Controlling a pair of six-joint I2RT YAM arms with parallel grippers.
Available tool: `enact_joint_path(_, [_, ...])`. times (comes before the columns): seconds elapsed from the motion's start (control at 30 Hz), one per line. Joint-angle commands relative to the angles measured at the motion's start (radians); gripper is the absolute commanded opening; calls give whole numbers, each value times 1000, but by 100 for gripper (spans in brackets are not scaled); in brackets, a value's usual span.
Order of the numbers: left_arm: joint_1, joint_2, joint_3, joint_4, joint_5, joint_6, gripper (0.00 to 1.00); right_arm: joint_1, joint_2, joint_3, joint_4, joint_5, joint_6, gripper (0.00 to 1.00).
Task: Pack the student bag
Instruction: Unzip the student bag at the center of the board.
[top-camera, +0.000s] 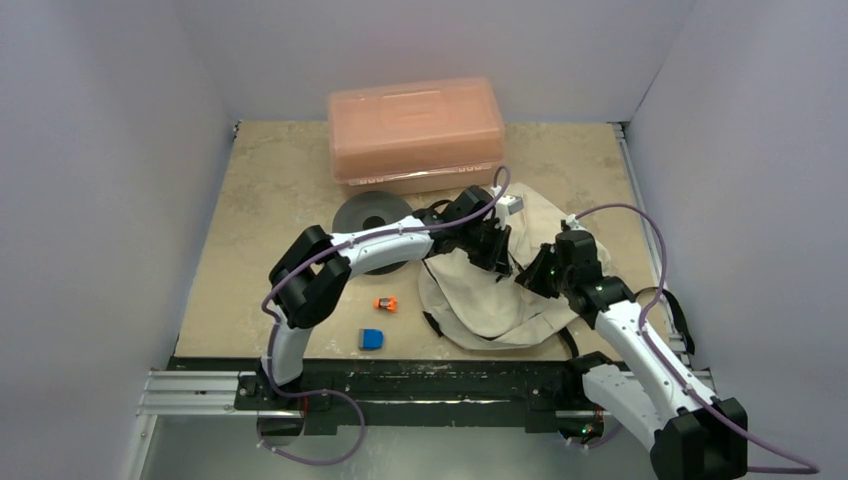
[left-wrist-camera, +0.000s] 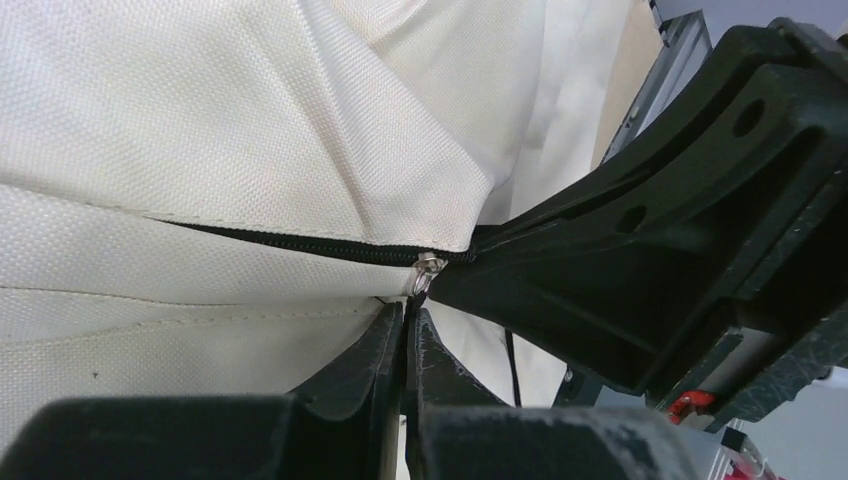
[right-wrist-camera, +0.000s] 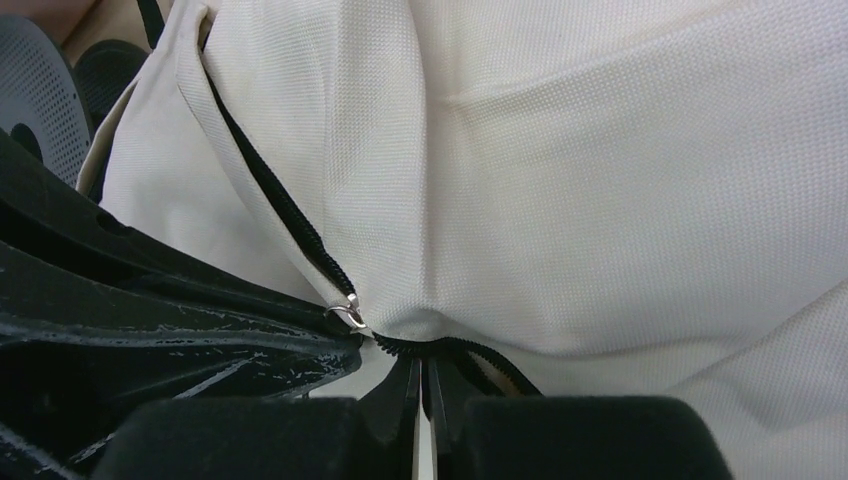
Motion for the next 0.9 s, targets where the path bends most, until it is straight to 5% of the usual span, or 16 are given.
enact_joint_path(0.0, [-4, -71, 69, -14, -59, 51, 0, -2, 26, 29, 43, 39, -4, 0])
enact_joint_path(0.33, [24, -26, 239, -129, -643, 188, 0, -3, -43, -38, -37, 53, 147, 0])
enact_joint_path(0.7, [194, 65, 340, -195, -598, 240, 0, -3, -103, -16, -107, 112, 149, 0])
enact_joint_path(0.87, [198, 58, 328, -152, -388, 238, 0, -3, -130, 5, -21, 26, 57, 0])
